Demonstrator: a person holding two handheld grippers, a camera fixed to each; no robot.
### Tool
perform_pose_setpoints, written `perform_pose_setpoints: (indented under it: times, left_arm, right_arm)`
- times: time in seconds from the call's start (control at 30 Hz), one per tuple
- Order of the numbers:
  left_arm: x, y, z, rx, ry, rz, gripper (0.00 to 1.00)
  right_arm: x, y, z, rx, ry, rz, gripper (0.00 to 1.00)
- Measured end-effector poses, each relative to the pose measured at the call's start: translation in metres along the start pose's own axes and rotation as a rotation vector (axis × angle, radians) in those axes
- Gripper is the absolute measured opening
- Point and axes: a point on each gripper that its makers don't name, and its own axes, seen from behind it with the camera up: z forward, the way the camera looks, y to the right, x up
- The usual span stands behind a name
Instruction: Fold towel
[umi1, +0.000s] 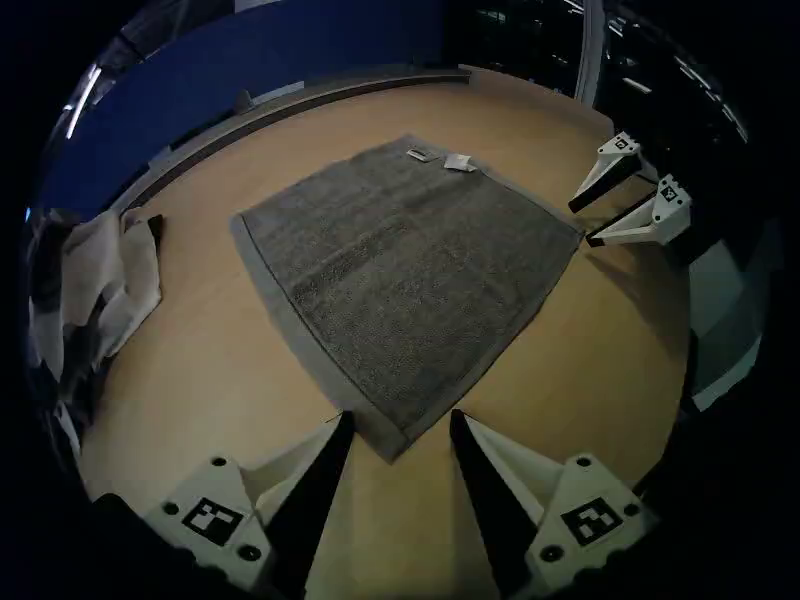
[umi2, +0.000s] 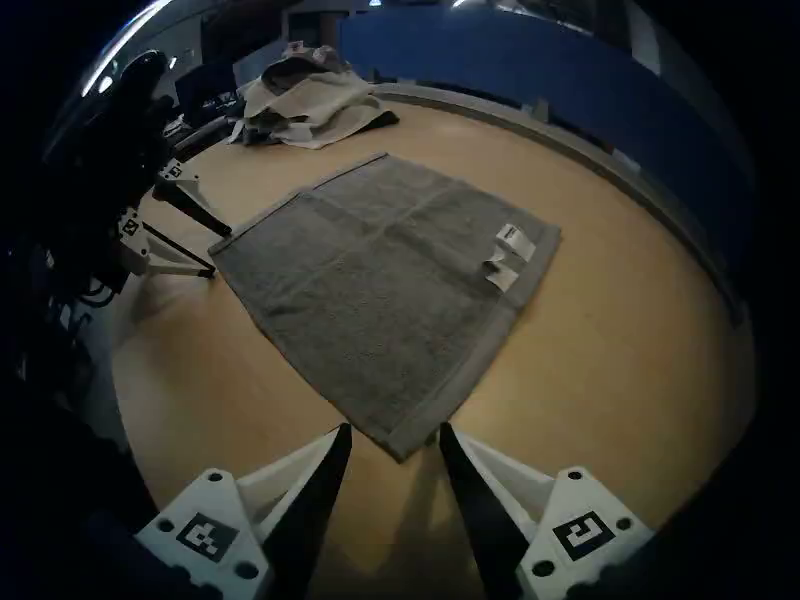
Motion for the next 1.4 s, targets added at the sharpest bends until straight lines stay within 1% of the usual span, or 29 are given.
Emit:
perform_pose_setpoints:
  times: [0.1, 0.17, 0.23, 0.37, 0.43, 0.53, 0.57, 0.77, 0.97, 1.1, 1.27, 1.4]
  left_arm:
    - [0.0007, 0.0004, 0.0007, 0.0, 0.0, 0.003, 0.62]
    - [0.0012, 0.0005, 0.0012, 0.0, 0.001, 0.007, 0.56]
    - [0.0017, 0.0007, 0.0012, 0.0, 0.002, 0.01, 0.53]
    - [0.0018, 0.0014, 0.0006, 0.0, 0.004, 0.013, 0.5]
    - [0.0019, 0.0021, 0.0003, -0.002, 0.004, 0.017, 0.47]
    - [0.0023, 0.0036, 0.0003, -0.005, 0.004, 0.026, 0.39]
    - [0.0024, 0.0042, 0.0004, -0.005, 0.004, 0.029, 0.36]
    - [0.0033, 0.0069, 0.0018, -0.005, 0.006, 0.05, 0.26]
    - [0.0038, 0.0088, 0.0028, -0.002, 0.006, 0.064, 0.17]
    - [0.0042, 0.0077, 0.0026, -0.003, 0.001, 0.059, 0.12]
    - [0.0043, 0.0049, 0.003, -0.001, -0.004, 0.045, 0.1]
    - [0.0041, 0.0043, 0.0028, 0.002, -0.008, 0.048, 0.09]
  right_arm:
    - [-0.0015, 0.0008, 0.0012, -0.004, -0.002, 0.001, 0.64]
    - [-0.0025, 0.0015, 0.0019, -0.006, -0.006, 0.002, 0.57]
    - [-0.004, 0.0019, 0.003, -0.007, -0.01, 0.004, 0.5]
    - [-0.0058, 0.0042, 0.0041, -0.013, -0.01, 0.005, 0.42]
    - [-0.0061, 0.0057, 0.004, -0.017, -0.01, 0.007, 0.38]
    - [-0.0064, 0.0075, 0.004, -0.021, -0.009, 0.011, 0.32]
    - [-0.0066, 0.0079, 0.004, -0.022, -0.008, 0.012, 0.31]
    - [-0.0062, 0.0076, 0.0042, -0.026, -0.004, 0.013, 0.24]
    - [-0.0047, 0.0069, 0.0034, -0.025, 0.0, 0.015, 0.17]
    - [-0.0038, 0.0062, 0.0035, -0.023, 0.004, 0.026, 0.16]
    - [-0.0007, 0.0044, 0.0023, -0.018, 0.017, 0.031, 0.15]
    - [0.001, 0.0035, 0.0006, -0.016, 0.021, 0.028, 0.14]
